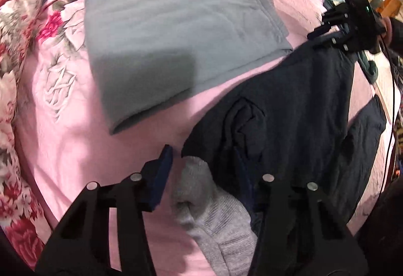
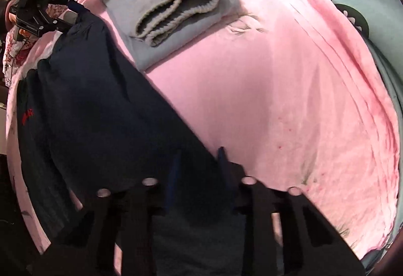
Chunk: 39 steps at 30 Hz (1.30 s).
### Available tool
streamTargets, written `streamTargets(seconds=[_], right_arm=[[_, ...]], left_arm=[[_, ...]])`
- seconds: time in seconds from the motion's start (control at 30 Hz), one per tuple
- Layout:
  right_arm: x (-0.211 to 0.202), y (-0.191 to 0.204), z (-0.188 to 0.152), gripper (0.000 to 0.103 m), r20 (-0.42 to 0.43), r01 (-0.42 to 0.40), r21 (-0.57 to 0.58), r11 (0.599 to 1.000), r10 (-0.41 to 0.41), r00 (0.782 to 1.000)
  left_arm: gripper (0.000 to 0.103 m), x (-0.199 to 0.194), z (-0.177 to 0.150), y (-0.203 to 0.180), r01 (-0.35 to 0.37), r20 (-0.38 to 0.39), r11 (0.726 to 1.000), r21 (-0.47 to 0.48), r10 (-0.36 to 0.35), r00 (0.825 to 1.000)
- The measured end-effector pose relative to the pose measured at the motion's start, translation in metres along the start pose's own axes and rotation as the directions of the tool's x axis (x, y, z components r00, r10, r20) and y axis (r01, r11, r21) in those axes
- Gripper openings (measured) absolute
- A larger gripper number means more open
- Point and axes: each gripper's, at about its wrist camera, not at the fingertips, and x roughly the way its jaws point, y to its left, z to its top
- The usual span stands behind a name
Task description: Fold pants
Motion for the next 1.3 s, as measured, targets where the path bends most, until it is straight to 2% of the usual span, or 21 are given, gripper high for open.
streamTargets(seconds=[0.03, 0.13, 0.2, 0.23, 0.27, 0.33, 0.43, 0.5, 0.53, 0.57, 0.6, 0.63, 0.67, 0.73, 0.87, 0.93, 1.13, 1.3], right_arm=[[0.0, -0.001, 0.001, 0.007, -0.008, 0.004, 0.002, 1.0, -0.004, 1.0], [-0.004, 0.005, 0.001, 0.005, -0.011, 0.033, -0.023, 0.999, -0.033, 0.999], [-0.01, 0.007, 0.001, 0.004, 0.001, 0.042, -0.024, 0.999, -0.042, 0.999], [-0.014, 0.008, 0.0, 0.004, 0.007, 0.046, -0.024, 0.999, -0.046, 0.999], [-0.017, 0.009, 0.0, 0.004, 0.011, 0.049, -0.024, 0.999, -0.049, 0.999], [-0.024, 0.01, -0.001, 0.004, 0.016, 0.055, -0.025, 0.998, -0.055, 0.998], [-0.028, 0.014, -0.001, 0.004, 0.019, 0.075, -0.026, 0.997, -0.075, 0.997], [-0.032, 0.016, -0.003, 0.004, 0.021, 0.087, -0.027, 0.996, -0.087, 0.996], [-0.035, 0.021, -0.002, 0.004, 0.02, 0.094, -0.026, 0.995, -0.094, 0.995], [-0.038, 0.026, -0.001, 0.004, 0.023, 0.101, -0.03, 0.994, -0.1, 0.995], [-0.041, 0.034, -0.002, 0.004, 0.025, 0.107, -0.034, 0.994, -0.106, 0.994], [-0.047, 0.036, 0.001, 0.004, 0.029, 0.115, -0.037, 0.993, -0.114, 0.993], [-0.054, 0.038, -0.002, 0.004, 0.034, 0.119, -0.039, 0.992, -0.118, 0.993], [-0.066, 0.046, -0.005, 0.004, 0.043, 0.128, -0.046, 0.991, -0.126, 0.991], [-0.083, 0.062, -0.014, 0.004, 0.058, 0.149, -0.074, 0.986, -0.145, 0.988], [-0.101, 0.073, -0.029, 0.004, 0.07, 0.156, -0.087, 0.984, -0.15, 0.986], [-0.142, 0.124, -0.063, 0.004, 0.097, 0.186, -0.153, 0.971, -0.172, 0.98], [-0.144, 0.19, -0.102, 0.004, 0.076, 0.178, -0.225, 0.958, -0.165, 0.983]], left_arm=[[0.048, 0.0, 0.001, 0.001, 0.001, -0.003, 1.0, 0.005, -0.001, 1.0], [0.04, -0.002, 0.003, 0.002, -0.015, -0.019, 1.0, 0.022, 0.016, 1.0], [0.04, -0.008, 0.005, 0.004, -0.018, -0.012, 1.0, 0.024, 0.018, 1.0], [0.045, -0.011, 0.005, 0.005, -0.018, -0.011, 0.999, 0.028, 0.018, 1.0], [0.056, -0.012, 0.007, 0.005, -0.038, -0.015, 0.999, 0.038, 0.039, 0.999], [0.07, -0.013, 0.009, 0.008, -0.082, -0.014, 0.996, 0.047, 0.083, 0.996], [0.07, -0.003, 0.012, 0.013, -0.027, -0.046, 0.999, 0.019, 0.028, 0.999], [0.069, 0.004, 0.013, 0.009, -0.046, -0.048, 0.997, 0.059, 0.049, 0.998], [0.062, 0.004, 0.014, 0.006, -0.059, -0.043, 0.995, 0.08, 0.062, 0.997], [0.035, 0.002, 0.015, 0.003, -0.052, -0.038, 0.994, 0.095, 0.056, 0.998], [0.023, 0.001, 0.016, 0.003, -0.017, -0.048, 0.995, 0.098, 0.022, 0.999], [0.019, 0.0, 0.018, -0.001, 0.008, -0.055, 0.995, 0.101, -0.003, 0.999], [0.016, -0.004, 0.018, -0.005, -0.01, -0.039, 0.991, 0.133, 0.015, 0.999], [0.014, -0.01, 0.017, -0.012, -0.027, -0.029, 0.983, 0.183, 0.033, 0.999], [0.014, -0.032, 0.017, -0.024, -0.063, 0.032, 0.975, 0.212, 0.058, 0.998], [0.014, -0.046, 0.013, -0.029, -0.078, 0.061, 0.97, 0.23, 0.066, 0.996], [0.013, -0.099, -0.014, -0.063, -0.123, 0.138, 0.935, 0.332, 0.081, 0.987], [0.013, -0.129, -0.057, -0.1, -0.134, 0.15, 0.905, 0.403, 0.079, 0.986]])
